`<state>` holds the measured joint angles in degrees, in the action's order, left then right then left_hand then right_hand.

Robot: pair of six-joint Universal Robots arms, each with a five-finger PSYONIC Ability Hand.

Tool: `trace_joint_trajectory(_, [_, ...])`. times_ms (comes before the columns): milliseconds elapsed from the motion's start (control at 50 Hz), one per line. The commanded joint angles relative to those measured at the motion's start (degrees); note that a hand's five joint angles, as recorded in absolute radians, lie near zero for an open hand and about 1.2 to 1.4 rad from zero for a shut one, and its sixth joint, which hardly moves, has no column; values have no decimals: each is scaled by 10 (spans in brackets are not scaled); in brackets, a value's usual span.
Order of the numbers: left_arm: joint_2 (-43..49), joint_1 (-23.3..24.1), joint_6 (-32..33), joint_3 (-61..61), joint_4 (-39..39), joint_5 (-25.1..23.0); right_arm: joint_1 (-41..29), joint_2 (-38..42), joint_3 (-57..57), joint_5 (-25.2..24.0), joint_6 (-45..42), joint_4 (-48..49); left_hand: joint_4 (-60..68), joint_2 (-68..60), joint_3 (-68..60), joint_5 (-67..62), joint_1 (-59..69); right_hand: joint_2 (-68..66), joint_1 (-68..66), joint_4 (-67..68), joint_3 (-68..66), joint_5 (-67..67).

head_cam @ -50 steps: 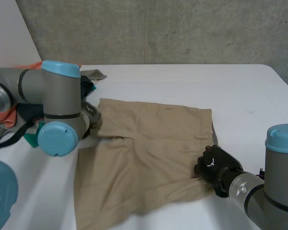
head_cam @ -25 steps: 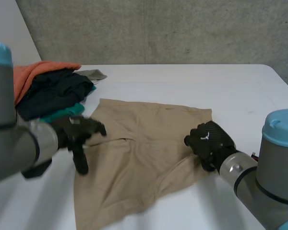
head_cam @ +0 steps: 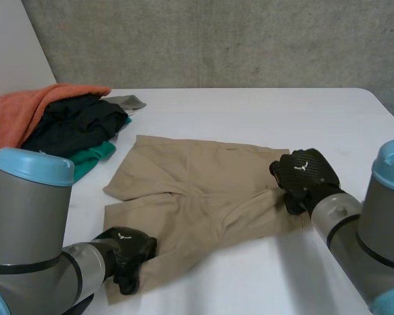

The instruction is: Fold the laundry.

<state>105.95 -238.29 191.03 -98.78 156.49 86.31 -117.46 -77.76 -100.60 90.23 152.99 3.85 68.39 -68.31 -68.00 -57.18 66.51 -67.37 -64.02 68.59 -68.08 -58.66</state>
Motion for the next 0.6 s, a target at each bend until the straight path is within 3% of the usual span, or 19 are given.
trace_joint_trajectory(20, [-30, 21, 35, 0, -18, 5, 20, -67, -67, -95, -230, -160, 116, -117, -120, -128, 135, -126, -160, 114, -119, -113])
trace_joint_trajectory(60, [-33, 39, 96, -11, -61, 3, 50, -86, -116, -132, -374, -258, 116, -117, -120, -128, 135, -126, -160, 114, -119, -113])
trace_joint_trajectory(120, [-31, 53, 184, -26, -129, 0, 101, -107, -145, -141, -533, -343, 116, -117, -120, -128, 135, -126, -160, 114, -119, -113])
trace_joint_trajectory(140, [-31, 52, 202, -27, -143, -3, 112, -110, -144, -144, -537, -339, 116, -117, -120, -128, 135, -126, -160, 114, -119, -113])
trace_joint_trajectory(260, [-29, 35, 224, 16, -121, 3, 121, -86, -97, -144, -419, -239, 116, -117, -120, -128, 135, -126, -160, 114, -119, -113])
trace_joint_trajectory(400, [21, 13, 215, 161, -60, 56, 94, -21, -29, -118, -292, -149, 116, -117, -120, -128, 135, -126, -160, 114, -119, -113])
trace_joint_trajectory(600, [226, -18, 234, 471, 54, 50, 45, 86, 71, -38, -150, 75, 116, -117, -120, -128, 135, -126, -160, 114, -119, -113])
